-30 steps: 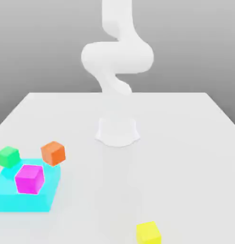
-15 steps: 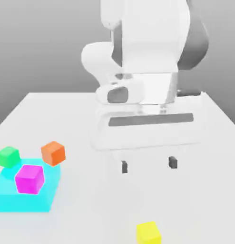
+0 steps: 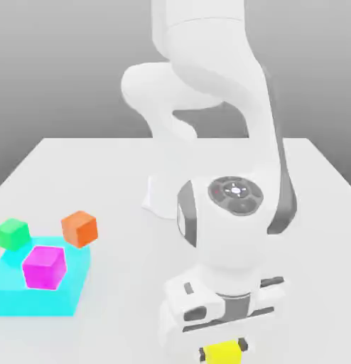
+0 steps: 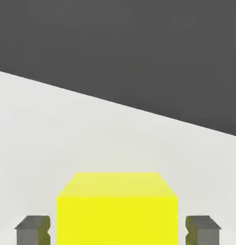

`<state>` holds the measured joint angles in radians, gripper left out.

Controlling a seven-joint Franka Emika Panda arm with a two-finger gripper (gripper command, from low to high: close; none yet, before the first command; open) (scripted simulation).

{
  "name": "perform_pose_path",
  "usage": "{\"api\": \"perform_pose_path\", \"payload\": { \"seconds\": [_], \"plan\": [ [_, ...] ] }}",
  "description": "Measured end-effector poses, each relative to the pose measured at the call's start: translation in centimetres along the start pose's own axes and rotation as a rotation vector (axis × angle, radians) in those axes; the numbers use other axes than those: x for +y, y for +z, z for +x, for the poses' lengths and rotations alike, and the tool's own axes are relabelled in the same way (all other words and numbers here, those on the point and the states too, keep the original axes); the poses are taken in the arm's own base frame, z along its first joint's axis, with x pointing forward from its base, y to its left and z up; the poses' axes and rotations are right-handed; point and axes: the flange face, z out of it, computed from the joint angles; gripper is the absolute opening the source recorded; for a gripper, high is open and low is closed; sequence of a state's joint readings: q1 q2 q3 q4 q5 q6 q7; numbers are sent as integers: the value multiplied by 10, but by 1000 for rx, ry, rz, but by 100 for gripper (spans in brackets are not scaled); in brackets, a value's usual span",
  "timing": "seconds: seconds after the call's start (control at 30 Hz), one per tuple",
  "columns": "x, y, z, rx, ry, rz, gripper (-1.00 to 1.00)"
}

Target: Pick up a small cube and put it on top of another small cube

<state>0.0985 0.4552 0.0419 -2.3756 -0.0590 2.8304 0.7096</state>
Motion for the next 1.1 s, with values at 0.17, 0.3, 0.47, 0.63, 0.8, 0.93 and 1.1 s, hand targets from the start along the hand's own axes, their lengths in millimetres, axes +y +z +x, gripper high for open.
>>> {"api": "perform_pose_path", "payload": {
  "seconds": [0.17, 0.3, 0.47, 0.63, 0.8, 0.93, 1.1],
  "plan": [
    [0, -17, 0, 0, -1, -1, -100],
    [22, -61, 13, 5, 88, -7, -100],
    [133, -96, 58, 22, 515, -25, -100],
    [270, -126, 74, 29, 1000, -31, -100],
    [396, -156, 46, 21, 1507, -21, -100],
    [459, -168, 13, 4, 1818, -1, -100],
    [470, -115, 6, -1, 1875, 3, 100]
  ]
}}
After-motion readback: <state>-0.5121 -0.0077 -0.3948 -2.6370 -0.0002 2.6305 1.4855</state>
